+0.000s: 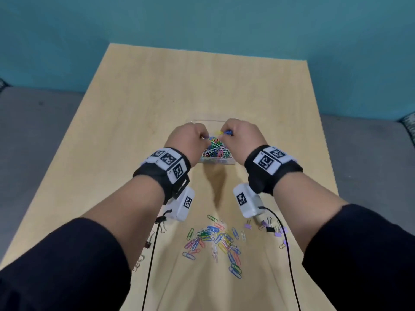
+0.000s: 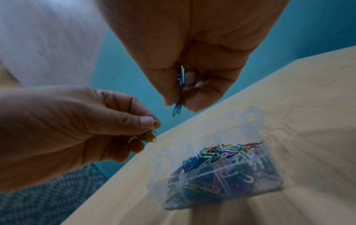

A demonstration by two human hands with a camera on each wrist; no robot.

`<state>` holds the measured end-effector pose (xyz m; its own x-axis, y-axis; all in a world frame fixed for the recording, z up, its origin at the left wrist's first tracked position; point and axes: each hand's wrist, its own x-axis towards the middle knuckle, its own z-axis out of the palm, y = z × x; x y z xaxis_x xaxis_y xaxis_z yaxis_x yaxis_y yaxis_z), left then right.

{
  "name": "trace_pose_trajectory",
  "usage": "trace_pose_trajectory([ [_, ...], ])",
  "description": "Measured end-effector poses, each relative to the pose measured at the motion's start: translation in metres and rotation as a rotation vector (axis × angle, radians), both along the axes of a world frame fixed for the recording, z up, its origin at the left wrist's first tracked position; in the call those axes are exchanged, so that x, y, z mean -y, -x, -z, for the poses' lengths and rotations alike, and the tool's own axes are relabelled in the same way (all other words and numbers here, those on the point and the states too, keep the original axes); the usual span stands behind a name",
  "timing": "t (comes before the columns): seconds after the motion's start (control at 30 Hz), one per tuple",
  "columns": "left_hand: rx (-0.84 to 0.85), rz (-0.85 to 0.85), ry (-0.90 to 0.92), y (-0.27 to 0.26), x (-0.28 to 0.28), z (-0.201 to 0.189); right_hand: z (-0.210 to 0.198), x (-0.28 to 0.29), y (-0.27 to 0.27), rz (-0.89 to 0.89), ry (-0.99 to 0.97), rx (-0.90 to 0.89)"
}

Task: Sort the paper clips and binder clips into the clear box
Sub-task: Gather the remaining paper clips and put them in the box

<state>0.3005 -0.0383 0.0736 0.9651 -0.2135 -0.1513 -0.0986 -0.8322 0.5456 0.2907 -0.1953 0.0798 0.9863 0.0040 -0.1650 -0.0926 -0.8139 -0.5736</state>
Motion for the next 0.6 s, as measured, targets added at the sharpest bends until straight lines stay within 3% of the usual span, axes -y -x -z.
trace_pose_trajectory([
  [0.1, -0.051, -0.008, -0.020, 0.004, -0.005, 0.009, 0.008, 0.002, 0.004, -0.034, 0.075, -0.034],
  [0.23, 0.049, 0.009, 0.015, 0.046, -0.020, 0.023, 0.018, 0.010, 0.057, -0.100, 0.113, 0.037],
  [0.3, 0.046, 0.140, 0.016, 0.084, -0.021, 0.037, 0.028, 0.006, 0.098, -0.199, 0.137, -0.022],
  [0.43, 0.039, 0.487, -0.170, 0.149, -0.016, 0.074, 0.049, -0.005, 0.165, -0.377, 0.245, -0.156],
  [0.6, 0.096, 0.533, -0.217, 0.187, -0.026, 0.083, 0.066, -0.014, 0.217, -0.460, 0.334, -0.111],
])
